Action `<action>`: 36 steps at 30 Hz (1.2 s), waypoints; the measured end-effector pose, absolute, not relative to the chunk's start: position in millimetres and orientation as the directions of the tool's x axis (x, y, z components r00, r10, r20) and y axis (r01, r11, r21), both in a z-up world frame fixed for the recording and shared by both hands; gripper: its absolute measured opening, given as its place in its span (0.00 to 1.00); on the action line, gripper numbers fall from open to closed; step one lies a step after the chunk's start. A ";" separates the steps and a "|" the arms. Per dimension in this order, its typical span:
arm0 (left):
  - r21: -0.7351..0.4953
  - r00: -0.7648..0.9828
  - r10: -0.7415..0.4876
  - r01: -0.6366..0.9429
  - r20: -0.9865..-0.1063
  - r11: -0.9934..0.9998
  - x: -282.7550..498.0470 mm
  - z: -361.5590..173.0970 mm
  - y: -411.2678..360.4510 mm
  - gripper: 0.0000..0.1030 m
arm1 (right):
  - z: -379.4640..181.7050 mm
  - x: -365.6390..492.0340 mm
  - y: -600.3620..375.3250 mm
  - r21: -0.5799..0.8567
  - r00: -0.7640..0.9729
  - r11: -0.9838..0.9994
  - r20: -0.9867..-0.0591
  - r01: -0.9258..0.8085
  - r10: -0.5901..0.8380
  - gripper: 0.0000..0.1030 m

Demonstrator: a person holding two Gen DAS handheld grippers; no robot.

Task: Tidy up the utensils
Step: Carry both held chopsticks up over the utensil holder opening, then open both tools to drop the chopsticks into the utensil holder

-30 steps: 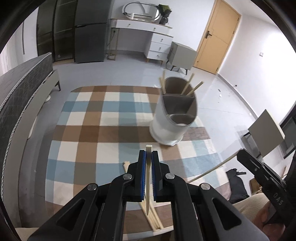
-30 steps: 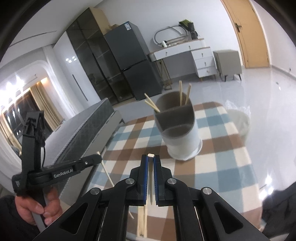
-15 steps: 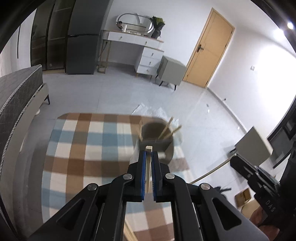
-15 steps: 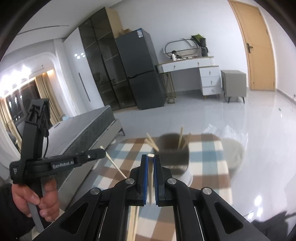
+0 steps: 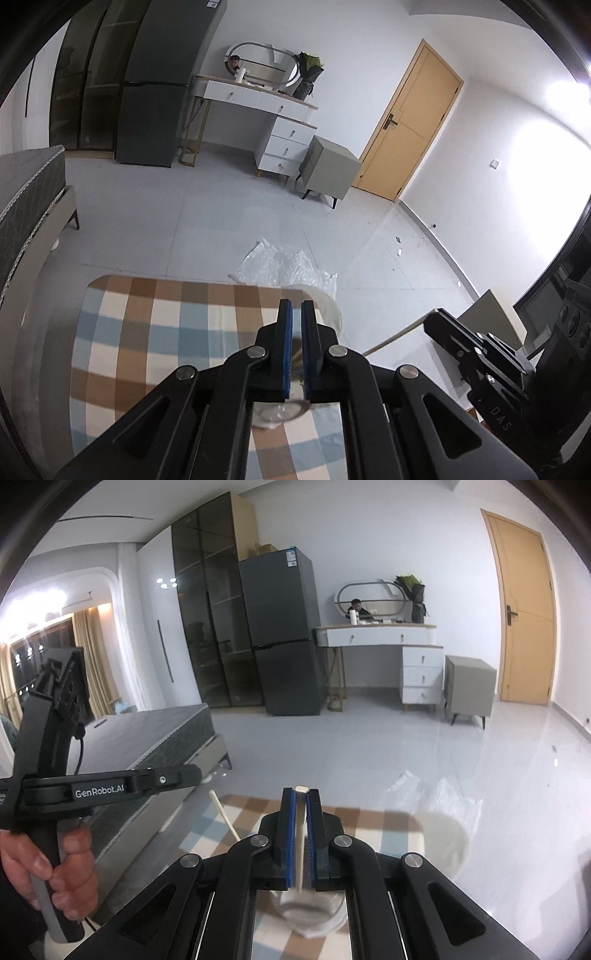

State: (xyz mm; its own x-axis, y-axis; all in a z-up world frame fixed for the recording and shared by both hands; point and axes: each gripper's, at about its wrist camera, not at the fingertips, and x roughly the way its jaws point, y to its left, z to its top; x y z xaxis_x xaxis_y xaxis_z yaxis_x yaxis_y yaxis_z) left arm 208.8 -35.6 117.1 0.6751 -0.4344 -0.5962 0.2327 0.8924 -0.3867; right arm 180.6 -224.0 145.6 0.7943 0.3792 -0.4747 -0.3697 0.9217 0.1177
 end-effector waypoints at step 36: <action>-0.218 0.622 -0.199 0.047 -0.757 0.975 153.4 35.8 14.0 0.61 | 75.5 189.1 -232.9 0.210 0.750 0.937 -0.561 -0.280 0.350 0.45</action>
State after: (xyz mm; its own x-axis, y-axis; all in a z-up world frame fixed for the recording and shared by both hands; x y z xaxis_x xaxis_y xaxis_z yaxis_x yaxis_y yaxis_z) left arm 153.4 14.0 35.8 0.6221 -0.1993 -0.7572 0.0472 0.9748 -0.2178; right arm 189.1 -232.9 75.5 0.7503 0.3500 -0.5609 -0.2796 0.9368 0.2105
